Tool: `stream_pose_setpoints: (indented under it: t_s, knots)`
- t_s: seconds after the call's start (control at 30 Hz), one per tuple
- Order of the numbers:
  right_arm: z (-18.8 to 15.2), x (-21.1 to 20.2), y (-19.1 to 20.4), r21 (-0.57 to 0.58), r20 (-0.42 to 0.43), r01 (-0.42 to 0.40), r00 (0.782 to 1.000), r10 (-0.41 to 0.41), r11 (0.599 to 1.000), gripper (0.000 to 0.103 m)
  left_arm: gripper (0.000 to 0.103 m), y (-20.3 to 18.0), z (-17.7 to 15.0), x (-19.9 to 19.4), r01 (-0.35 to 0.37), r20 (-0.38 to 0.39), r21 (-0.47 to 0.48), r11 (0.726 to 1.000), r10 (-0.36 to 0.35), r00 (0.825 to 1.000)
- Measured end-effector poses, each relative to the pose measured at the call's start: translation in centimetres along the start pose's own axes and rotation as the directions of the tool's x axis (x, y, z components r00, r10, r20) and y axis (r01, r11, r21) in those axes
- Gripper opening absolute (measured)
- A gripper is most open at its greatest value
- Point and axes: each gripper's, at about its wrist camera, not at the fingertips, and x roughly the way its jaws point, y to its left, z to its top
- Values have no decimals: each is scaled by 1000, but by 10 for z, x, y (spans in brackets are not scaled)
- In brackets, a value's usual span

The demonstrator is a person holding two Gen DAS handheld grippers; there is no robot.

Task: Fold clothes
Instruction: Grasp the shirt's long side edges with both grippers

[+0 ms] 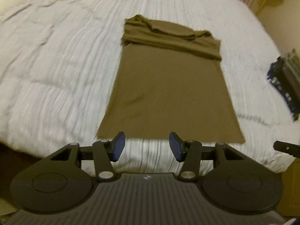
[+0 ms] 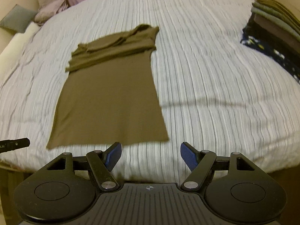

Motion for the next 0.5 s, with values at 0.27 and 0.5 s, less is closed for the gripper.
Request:
stream_pose_setpoints:
  t_s: [0.27,0.5]
  knots:
    - [21,72,-37,78,-18,-93,995,95,993,73,46,60,15,76,73,-46,-63,995,-76,996]
    - [23,124,-84,193,-3,-222,974,227,956,73,44,114,8,130,103,-52,-148,984,-112,992]
